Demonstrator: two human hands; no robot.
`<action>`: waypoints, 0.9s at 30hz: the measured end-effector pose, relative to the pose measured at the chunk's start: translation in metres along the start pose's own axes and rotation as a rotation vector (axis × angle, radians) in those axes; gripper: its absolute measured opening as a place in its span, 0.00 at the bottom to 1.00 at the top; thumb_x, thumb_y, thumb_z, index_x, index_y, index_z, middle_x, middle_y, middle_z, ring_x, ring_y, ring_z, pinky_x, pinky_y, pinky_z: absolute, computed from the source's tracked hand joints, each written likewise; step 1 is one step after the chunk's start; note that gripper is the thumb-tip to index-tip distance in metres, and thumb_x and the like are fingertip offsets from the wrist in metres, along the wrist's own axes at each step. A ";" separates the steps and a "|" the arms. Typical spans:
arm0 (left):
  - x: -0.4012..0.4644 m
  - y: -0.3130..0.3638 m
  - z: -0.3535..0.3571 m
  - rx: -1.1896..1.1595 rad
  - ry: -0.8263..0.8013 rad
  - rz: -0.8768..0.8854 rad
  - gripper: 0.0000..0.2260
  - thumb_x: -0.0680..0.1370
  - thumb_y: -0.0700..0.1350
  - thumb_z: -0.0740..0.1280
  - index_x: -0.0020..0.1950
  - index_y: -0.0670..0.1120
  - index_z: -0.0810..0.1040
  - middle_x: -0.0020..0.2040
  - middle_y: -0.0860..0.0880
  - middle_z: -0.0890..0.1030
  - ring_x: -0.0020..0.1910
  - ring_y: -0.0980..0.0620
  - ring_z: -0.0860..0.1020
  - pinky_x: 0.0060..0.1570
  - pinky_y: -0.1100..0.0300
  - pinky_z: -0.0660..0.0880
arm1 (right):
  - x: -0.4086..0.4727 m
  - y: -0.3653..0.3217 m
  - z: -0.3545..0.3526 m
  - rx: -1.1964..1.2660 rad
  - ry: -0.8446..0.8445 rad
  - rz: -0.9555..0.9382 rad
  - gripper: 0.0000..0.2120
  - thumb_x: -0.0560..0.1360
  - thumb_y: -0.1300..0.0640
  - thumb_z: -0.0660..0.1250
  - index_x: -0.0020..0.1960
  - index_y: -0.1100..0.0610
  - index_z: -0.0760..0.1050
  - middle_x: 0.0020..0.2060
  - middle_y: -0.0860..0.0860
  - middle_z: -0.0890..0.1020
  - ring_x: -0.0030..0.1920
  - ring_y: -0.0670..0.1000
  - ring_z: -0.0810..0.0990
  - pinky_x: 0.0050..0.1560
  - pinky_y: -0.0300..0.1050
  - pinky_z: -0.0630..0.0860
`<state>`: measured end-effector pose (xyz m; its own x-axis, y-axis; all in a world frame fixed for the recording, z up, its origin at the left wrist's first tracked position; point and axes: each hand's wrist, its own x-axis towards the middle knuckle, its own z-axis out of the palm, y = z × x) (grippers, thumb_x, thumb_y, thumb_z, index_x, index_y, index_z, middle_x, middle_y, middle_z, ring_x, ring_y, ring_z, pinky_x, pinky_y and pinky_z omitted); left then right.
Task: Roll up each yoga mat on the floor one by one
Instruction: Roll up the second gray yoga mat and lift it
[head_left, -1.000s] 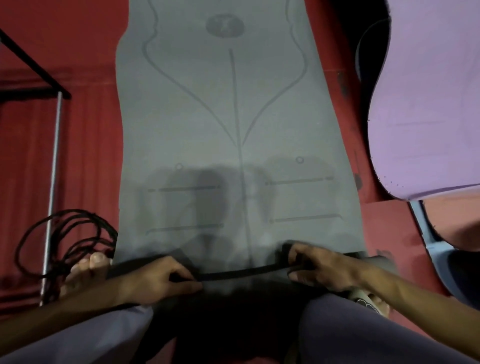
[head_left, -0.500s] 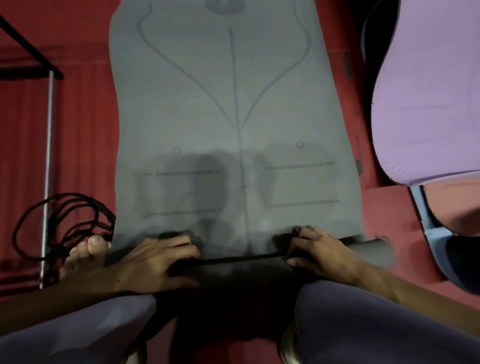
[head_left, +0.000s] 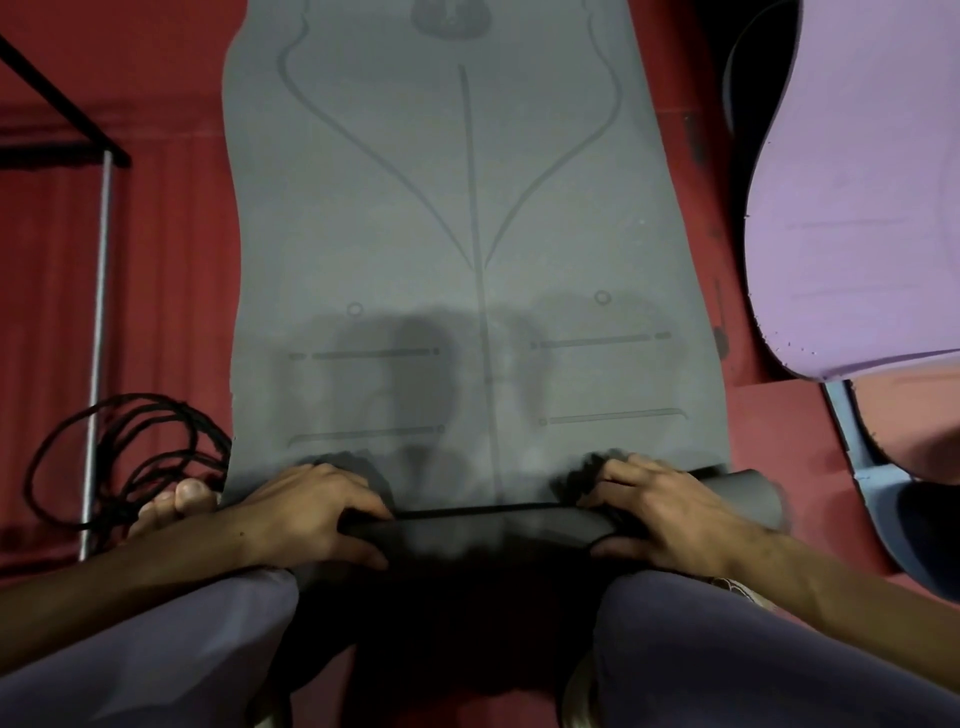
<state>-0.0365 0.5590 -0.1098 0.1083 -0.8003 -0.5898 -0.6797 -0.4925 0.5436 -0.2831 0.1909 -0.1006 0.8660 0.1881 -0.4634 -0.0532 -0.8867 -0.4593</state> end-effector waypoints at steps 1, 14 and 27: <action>0.002 -0.001 -0.002 0.009 -0.020 -0.016 0.29 0.69 0.83 0.59 0.63 0.71 0.77 0.52 0.66 0.78 0.52 0.67 0.75 0.52 0.60 0.74 | 0.002 0.001 -0.001 -0.004 -0.002 0.023 0.29 0.76 0.23 0.61 0.67 0.41 0.77 0.58 0.38 0.74 0.60 0.43 0.72 0.61 0.40 0.71; -0.015 0.008 -0.016 0.161 0.124 0.072 0.26 0.73 0.80 0.59 0.62 0.66 0.74 0.57 0.65 0.73 0.55 0.65 0.76 0.45 0.66 0.66 | 0.017 -0.004 -0.010 0.032 -0.040 0.217 0.19 0.76 0.31 0.66 0.61 0.39 0.69 0.58 0.36 0.76 0.60 0.41 0.74 0.49 0.44 0.67; 0.001 -0.006 -0.030 0.129 0.042 -0.066 0.27 0.69 0.74 0.69 0.66 0.73 0.70 0.60 0.72 0.77 0.58 0.68 0.75 0.54 0.65 0.71 | 0.023 -0.004 -0.004 -0.137 0.198 0.215 0.23 0.79 0.27 0.51 0.62 0.38 0.74 0.52 0.38 0.75 0.54 0.46 0.75 0.52 0.49 0.77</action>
<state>-0.0109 0.5511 -0.0961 0.1843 -0.7829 -0.5943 -0.7576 -0.4984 0.4215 -0.2613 0.1968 -0.1063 0.9227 -0.0834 -0.3764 -0.1896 -0.9483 -0.2547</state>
